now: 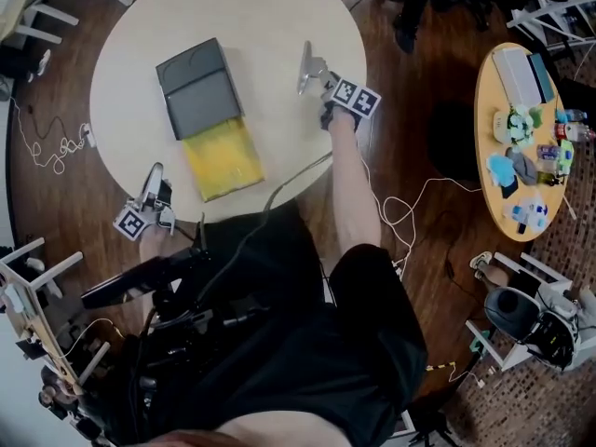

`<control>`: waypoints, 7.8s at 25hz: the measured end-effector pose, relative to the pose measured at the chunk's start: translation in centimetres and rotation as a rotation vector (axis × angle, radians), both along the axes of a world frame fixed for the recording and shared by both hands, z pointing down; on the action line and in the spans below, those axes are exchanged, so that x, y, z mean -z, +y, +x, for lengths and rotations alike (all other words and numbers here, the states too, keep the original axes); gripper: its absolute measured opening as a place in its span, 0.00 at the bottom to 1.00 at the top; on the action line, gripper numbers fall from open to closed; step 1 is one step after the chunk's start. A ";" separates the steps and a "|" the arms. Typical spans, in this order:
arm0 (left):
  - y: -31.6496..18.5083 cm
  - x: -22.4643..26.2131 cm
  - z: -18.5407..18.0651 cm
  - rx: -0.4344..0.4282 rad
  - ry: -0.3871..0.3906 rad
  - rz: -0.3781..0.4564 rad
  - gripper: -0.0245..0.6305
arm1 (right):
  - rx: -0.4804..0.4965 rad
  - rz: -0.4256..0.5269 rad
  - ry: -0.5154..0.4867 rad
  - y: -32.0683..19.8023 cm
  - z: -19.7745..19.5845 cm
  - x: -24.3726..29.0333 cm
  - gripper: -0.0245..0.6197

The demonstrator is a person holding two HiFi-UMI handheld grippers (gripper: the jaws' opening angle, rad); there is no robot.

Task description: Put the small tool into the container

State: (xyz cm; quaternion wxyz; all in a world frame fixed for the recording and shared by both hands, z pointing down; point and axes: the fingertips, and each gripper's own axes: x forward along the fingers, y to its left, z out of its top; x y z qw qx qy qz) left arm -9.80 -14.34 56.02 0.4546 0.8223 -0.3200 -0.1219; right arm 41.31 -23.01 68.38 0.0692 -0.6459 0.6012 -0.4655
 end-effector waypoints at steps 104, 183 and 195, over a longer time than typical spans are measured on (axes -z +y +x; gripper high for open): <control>1.8 -3.6 1.4 -0.034 0.173 -0.050 0.03 | 0.761 -0.255 0.177 12.8 -36.0 0.7 0.20; -17.1 -4.7 15.5 -0.351 -0.081 -0.168 0.03 | 1.690 0.256 1.186 21.4 -41.2 -1.8 0.10; -17.3 -4.8 15.3 -0.340 -0.095 -0.168 0.03 | 1.685 0.199 1.250 19.8 -40.9 -2.1 0.11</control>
